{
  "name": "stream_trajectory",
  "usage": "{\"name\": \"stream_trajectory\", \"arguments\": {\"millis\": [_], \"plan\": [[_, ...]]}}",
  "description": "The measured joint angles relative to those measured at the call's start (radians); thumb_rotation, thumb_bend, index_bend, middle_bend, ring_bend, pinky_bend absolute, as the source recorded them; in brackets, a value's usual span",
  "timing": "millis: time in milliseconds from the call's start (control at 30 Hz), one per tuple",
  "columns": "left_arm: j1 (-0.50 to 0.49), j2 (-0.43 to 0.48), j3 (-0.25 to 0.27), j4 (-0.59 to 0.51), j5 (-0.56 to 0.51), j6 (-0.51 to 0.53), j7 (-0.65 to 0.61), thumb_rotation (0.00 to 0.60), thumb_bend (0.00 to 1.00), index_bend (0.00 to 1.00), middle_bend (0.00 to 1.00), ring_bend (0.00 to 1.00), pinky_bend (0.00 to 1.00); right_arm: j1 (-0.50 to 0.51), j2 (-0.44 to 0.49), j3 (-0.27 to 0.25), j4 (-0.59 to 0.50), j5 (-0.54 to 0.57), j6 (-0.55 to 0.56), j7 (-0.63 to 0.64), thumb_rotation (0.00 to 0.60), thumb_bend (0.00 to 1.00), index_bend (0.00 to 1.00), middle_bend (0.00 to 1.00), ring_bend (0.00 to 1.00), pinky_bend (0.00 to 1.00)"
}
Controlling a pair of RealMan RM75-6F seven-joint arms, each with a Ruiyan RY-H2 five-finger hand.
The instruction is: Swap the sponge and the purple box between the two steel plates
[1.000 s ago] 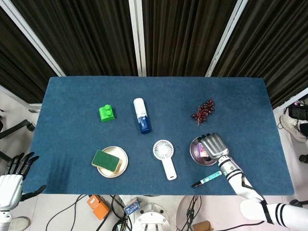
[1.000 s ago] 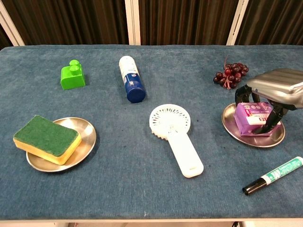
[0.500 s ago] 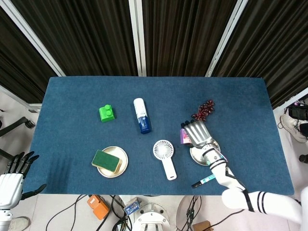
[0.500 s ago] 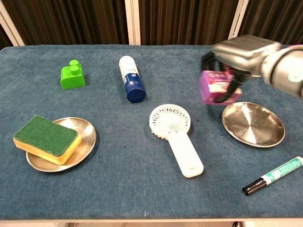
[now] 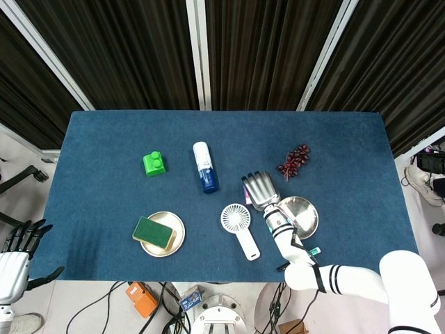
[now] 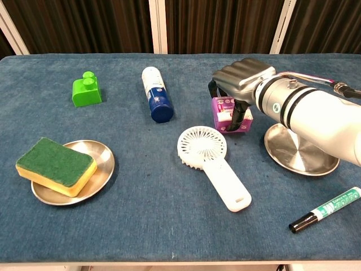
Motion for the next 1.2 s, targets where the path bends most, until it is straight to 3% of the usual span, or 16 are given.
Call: {"name": "stream_trajectory", "arguments": {"millis": [567, 633, 667, 800, 833, 967, 1200], "plan": [[-0.002, -0.001, 0.002, 0.001, 0.007, -0.002, 0.003, 0.600, 0.08, 0.15, 0.08, 0.00, 0.07, 0.029, 0.009, -0.041, -0.088, 0.010, 0.012, 0.019, 0.600, 0.34, 0.64, 0.62, 0.52, 0.63], [-0.001, -0.001, 0.003, 0.002, 0.010, 0.000, 0.002, 0.600, 0.08, 0.15, 0.08, 0.00, 0.07, 0.033, 0.004, -0.044, -0.089, 0.010, 0.015, 0.017, 0.600, 0.34, 0.60, 0.60, 0.51, 0.63], [-0.001, -0.001, 0.004, 0.003, 0.012, 0.001, 0.002, 0.600, 0.08, 0.15, 0.08, 0.00, 0.07, 0.035, 0.001, -0.047, -0.088, 0.010, 0.017, 0.016, 0.600, 0.34, 0.57, 0.59, 0.49, 0.62], [0.001, -0.002, 0.005, 0.006, 0.016, 0.005, 0.001, 0.600, 0.08, 0.15, 0.08, 0.00, 0.07, 0.038, 0.001, -0.054, -0.086, 0.019, 0.018, 0.013, 0.600, 0.34, 0.06, 0.27, 0.26, 0.49], [0.001, -0.002, 0.005, 0.006, 0.017, 0.006, 0.001, 0.600, 0.08, 0.15, 0.08, 0.00, 0.07, 0.038, 0.003, -0.054, -0.087, 0.019, 0.016, 0.019, 0.600, 0.34, 0.00, 0.18, 0.18, 0.43], [-0.004, -0.003, 0.006, 0.006, 0.020, -0.002, 0.007, 0.600, 0.08, 0.15, 0.08, 0.00, 0.07, 0.033, 0.031, -0.054, -0.108, 0.012, 0.000, 0.066, 0.600, 0.27, 0.00, 0.01, 0.01, 0.29], [-0.029, 0.004, 0.019, -0.009, 0.069, -0.023, 0.030, 0.600, 0.08, 0.15, 0.08, 0.00, 0.07, -0.010, 0.141, -0.093, -0.244, -0.062, 0.026, 0.117, 0.600, 0.23, 0.00, 0.00, 0.00, 0.27]]}}
